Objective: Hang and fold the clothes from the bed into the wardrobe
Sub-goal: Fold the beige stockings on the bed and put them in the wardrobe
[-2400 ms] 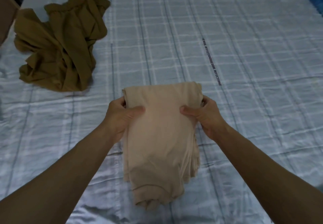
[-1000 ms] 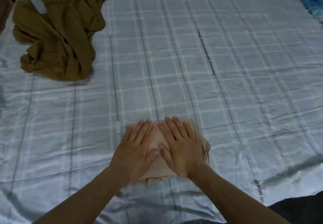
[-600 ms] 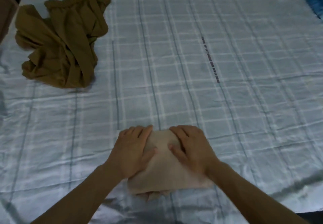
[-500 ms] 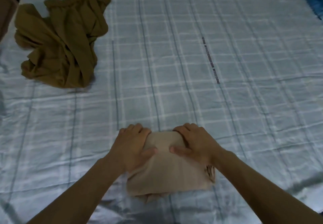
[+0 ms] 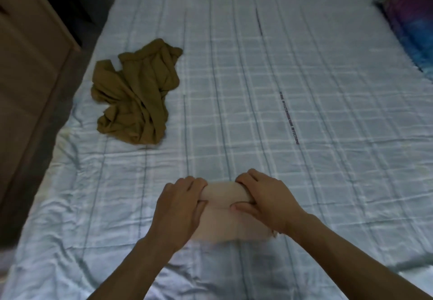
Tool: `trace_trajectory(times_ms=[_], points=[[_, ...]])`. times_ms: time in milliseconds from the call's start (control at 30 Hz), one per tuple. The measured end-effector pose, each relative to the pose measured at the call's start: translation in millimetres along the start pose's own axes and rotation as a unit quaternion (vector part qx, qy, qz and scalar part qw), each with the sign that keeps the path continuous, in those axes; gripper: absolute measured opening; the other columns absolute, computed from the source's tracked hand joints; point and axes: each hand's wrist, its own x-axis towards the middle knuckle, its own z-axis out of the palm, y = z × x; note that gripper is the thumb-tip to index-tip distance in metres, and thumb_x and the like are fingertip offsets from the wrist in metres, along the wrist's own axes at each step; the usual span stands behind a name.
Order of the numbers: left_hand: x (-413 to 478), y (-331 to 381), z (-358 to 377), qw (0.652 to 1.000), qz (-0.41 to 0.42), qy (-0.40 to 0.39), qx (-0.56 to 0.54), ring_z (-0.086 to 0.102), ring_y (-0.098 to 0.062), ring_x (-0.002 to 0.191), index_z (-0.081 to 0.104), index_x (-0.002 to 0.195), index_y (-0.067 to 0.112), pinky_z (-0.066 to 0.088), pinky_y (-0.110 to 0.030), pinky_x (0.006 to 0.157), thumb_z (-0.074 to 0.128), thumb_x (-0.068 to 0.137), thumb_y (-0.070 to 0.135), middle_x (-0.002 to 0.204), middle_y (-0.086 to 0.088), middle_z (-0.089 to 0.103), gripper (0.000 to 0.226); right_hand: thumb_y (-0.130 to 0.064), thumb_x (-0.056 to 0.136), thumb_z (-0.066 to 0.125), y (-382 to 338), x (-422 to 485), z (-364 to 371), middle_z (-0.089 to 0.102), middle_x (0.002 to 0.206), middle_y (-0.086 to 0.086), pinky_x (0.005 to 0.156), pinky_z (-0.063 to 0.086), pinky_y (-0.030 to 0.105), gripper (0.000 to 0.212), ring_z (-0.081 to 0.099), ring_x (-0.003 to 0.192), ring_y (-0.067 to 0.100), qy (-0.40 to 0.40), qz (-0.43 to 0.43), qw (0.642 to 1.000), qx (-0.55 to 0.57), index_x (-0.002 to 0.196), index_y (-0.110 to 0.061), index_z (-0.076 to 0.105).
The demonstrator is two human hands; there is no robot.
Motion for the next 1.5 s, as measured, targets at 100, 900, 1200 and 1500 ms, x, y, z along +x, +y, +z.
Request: trace_trajectory(times_ms=[100, 900, 1200, 1500], points=[[-7, 4, -62, 0.998, 0.000, 0.058, 0.027, 0.056, -0.020, 0.077, 0.063, 0.103, 0.021, 0.043, -0.035, 0.063, 0.062, 0.082, 0.025, 0.093, 0.004, 0.061, 0.021, -0.056, 0.083, 0.067, -42, 5, -46, 0.055, 0.114, -0.006, 0.070, 0.034, 0.026, 0.051, 0.056, 0.095, 0.015, 0.079, -0.044, 0.995, -0.029, 0.123, -0.027, 0.053], [-308, 113, -438, 0.879, -0.241, 0.300, 0.280, 0.059, -0.029, 0.091, 0.063, 0.114, 0.022, 0.047, -0.042, 0.075, 0.070, 0.085, 0.018, 0.105, -0.003, 0.064, 0.030, -0.026, 0.075, 0.078, -433, -81, -267, 0.054, 0.108, 0.003, 0.077, 0.051, 0.040, 0.046, 0.055, 0.098, 0.020, 0.212, -0.455, 0.864, 0.017, 0.117, -0.016, 0.062], [-363, 119, -462, 0.801, -0.379, 0.320, 0.335, 0.062, -0.034, 0.082, 0.066, 0.105, 0.013, 0.045, -0.041, 0.069, 0.067, 0.082, 0.016, 0.096, -0.008, 0.067, 0.024, -0.025, 0.075, 0.076, -522, -47, -258, 0.061, 0.106, 0.000, 0.077, 0.052, 0.040, 0.043, 0.062, 0.093, 0.022, 0.116, -0.571, 0.810, 0.067, 0.116, -0.018, 0.064], [-463, 146, -476, 0.704, -0.515, 0.302, 0.385, 0.060, -0.035, 0.081, 0.066, 0.100, 0.010, 0.046, -0.045, 0.067, 0.046, 0.080, 0.031, 0.089, -0.008, 0.063, 0.035, -0.027, 0.074, 0.079, -635, -75, -210, 0.058, 0.109, -0.005, 0.082, 0.042, 0.024, 0.046, 0.056, 0.099, 0.013, 0.036, -0.686, 0.716, 0.124, 0.117, -0.019, 0.064]])
